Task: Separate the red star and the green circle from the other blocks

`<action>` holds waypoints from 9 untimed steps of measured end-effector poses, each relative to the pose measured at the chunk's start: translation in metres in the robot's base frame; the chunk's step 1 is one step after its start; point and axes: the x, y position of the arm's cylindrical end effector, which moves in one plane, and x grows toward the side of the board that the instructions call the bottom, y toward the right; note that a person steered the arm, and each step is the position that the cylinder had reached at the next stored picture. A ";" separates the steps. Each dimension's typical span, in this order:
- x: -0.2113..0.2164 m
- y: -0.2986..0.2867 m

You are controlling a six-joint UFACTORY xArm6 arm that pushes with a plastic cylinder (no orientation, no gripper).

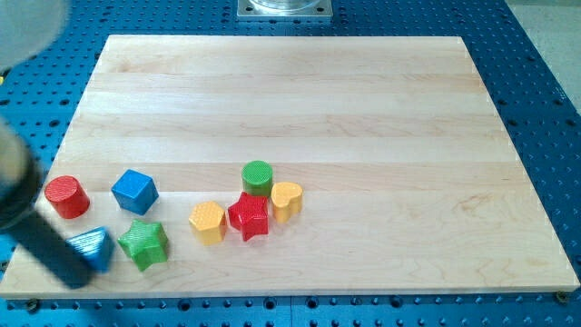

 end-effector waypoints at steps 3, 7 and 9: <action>-0.029 0.035; -0.009 0.210; -0.018 0.209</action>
